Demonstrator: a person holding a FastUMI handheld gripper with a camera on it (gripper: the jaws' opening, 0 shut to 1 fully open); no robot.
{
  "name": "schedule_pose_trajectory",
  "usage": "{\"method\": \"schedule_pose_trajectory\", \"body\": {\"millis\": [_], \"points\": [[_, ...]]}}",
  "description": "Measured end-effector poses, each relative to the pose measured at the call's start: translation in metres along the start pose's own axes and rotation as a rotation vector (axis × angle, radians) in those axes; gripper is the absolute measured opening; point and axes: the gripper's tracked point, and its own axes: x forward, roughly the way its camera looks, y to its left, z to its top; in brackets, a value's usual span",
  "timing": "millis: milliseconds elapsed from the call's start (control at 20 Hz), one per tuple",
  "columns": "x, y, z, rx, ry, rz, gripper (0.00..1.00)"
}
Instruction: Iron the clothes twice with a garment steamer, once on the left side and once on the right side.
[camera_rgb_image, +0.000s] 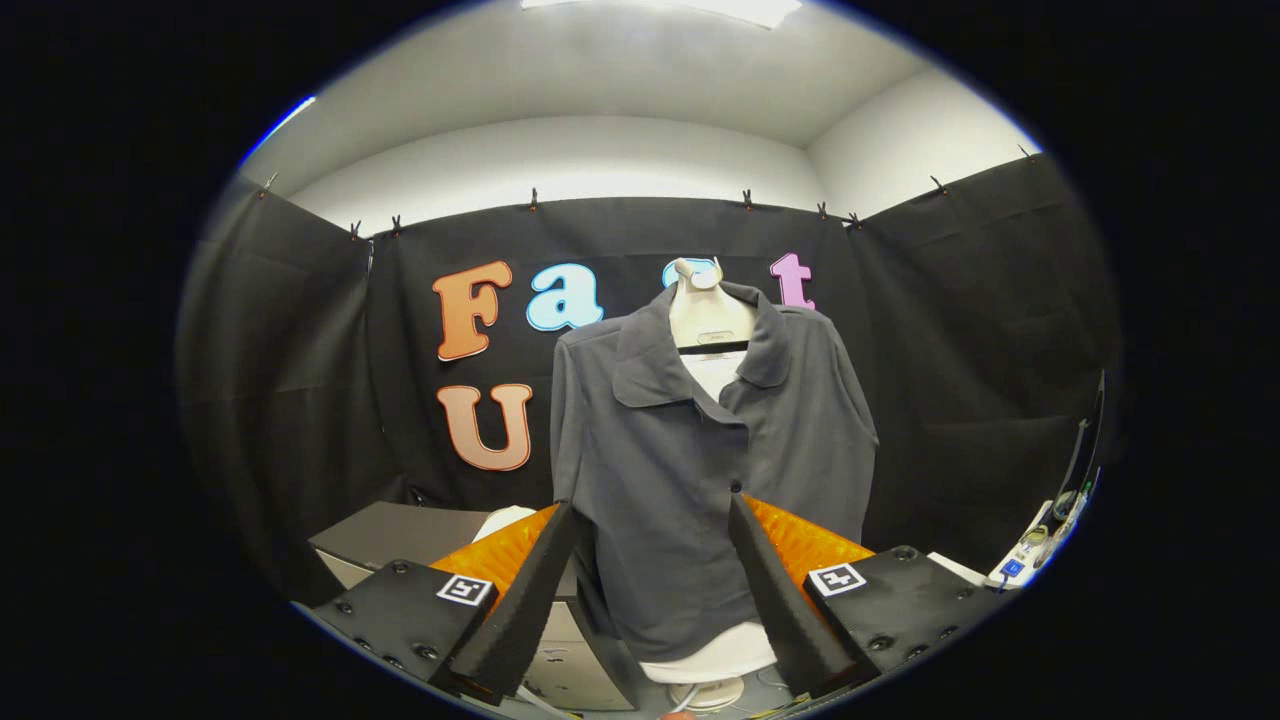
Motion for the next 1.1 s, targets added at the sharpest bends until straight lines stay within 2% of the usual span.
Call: {"method": "schedule_pose_trajectory", "body": {"millis": [600,1100], "points": [[0.006,0.011,-0.01,0.003,0.047,-0.006,0.99],[0.03,0.079,-0.017,0.017,0.106,0.105,0.98]]}}
